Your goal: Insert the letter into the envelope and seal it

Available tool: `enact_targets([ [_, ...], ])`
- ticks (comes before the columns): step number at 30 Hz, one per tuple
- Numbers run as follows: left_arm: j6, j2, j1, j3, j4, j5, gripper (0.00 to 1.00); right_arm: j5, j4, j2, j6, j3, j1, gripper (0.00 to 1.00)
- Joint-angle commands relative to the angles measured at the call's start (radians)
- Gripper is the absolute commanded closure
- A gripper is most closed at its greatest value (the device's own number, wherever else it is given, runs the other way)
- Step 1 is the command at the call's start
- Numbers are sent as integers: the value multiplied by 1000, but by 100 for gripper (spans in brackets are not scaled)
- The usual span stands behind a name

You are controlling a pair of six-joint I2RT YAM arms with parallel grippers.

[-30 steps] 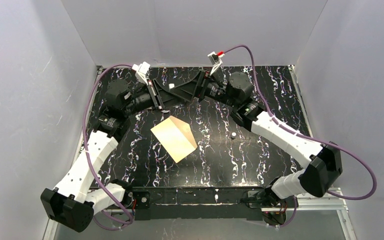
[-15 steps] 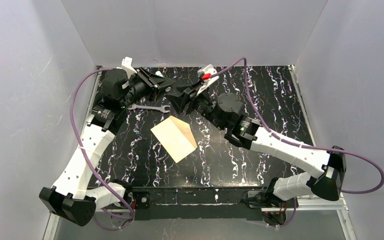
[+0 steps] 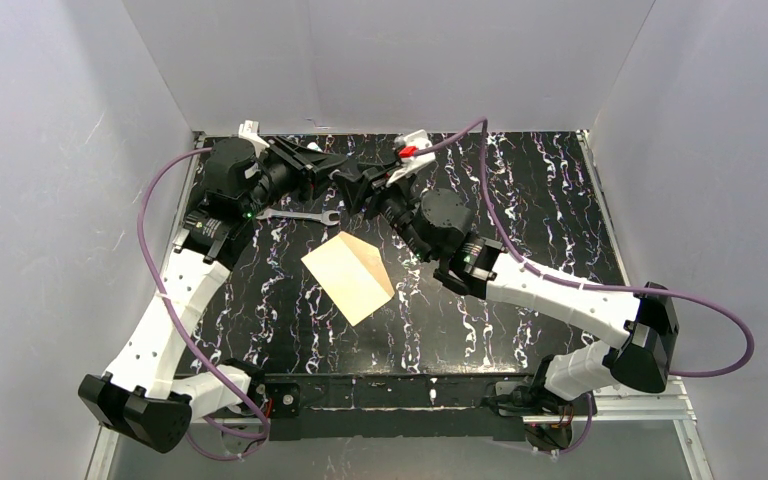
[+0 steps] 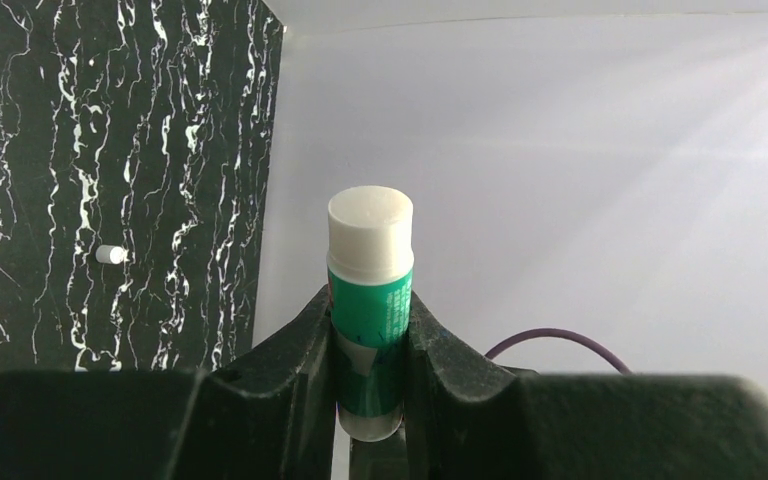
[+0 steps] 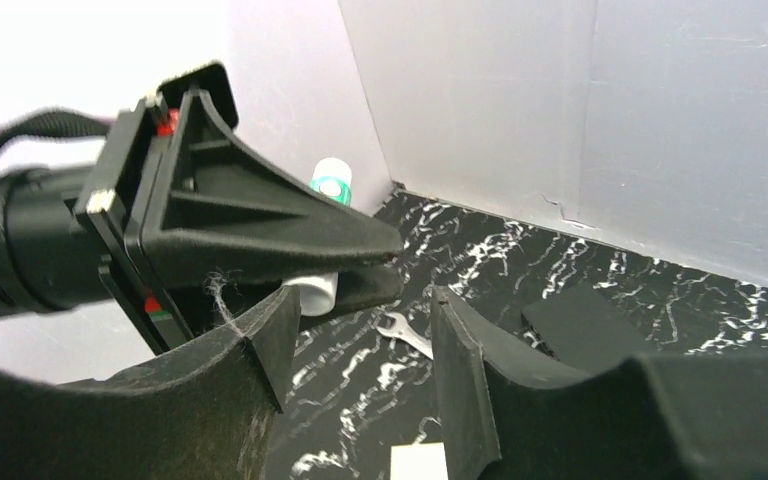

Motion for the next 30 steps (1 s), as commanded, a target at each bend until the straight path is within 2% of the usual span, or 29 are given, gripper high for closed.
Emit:
enact_targets([
  [1, -25, -42, 2, -20, 41, -11, 100, 62, 142, -33, 110, 7, 8, 41],
  [5, -43, -38, 2, -33, 71, 9, 100, 26, 82, -10, 143, 54, 8, 31],
  [9, -48, -35, 2, -30, 85, 23, 100, 28, 63, 12, 159, 59, 8, 29],
  [12, -49, -41, 2, -38, 98, 20, 100, 1, 72, 29, 152, 59, 9, 38],
  [14, -51, -41, 2, -38, 102, 24, 100, -12, 73, 35, 147, 59, 9, 50],
  [16, -52, -38, 2, -34, 102, 34, 100, -31, 77, 42, 130, 60, 9, 66],
  [17, -53, -37, 2, -33, 102, 36, 100, -32, 76, 44, 127, 62, 9, 68],
  [23, -53, -29, 4, -30, 118, 46, 100, -18, 84, 51, 120, 69, 11, 47],
  [27, -45, -26, 6, -24, 112, 61, 100, 31, 97, 53, 135, 70, 11, 46],
  [30, -48, -30, 7, -37, 118, 73, 100, 105, 114, 59, 166, 71, 11, 51],
])
